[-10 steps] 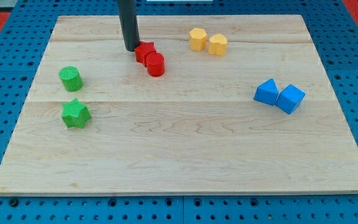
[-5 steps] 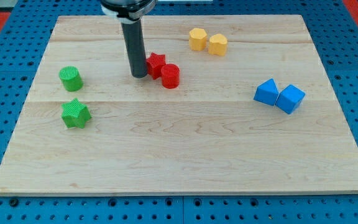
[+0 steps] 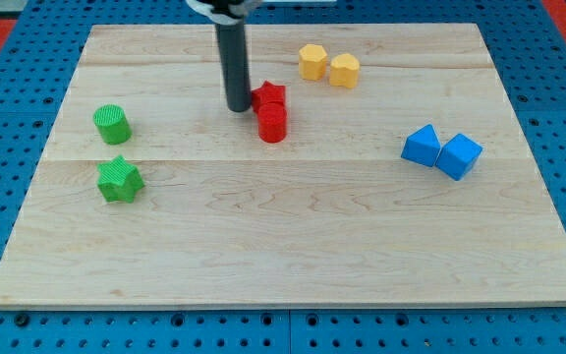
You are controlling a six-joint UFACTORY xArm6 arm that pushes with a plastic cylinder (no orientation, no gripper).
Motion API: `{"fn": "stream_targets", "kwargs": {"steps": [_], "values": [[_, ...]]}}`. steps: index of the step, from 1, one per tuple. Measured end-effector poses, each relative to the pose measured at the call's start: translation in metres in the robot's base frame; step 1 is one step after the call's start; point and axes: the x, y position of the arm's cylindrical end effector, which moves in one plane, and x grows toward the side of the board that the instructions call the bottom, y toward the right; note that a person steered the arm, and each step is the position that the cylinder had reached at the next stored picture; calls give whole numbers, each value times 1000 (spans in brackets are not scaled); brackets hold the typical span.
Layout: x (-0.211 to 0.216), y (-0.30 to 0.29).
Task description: Push the red circle towards the center using red star
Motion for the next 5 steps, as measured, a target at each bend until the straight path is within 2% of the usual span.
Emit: {"fn": "stream_targets", "kwargs": {"steps": [2,3,5], "values": [[-73,10],[-61,55],[-34,22]]}}
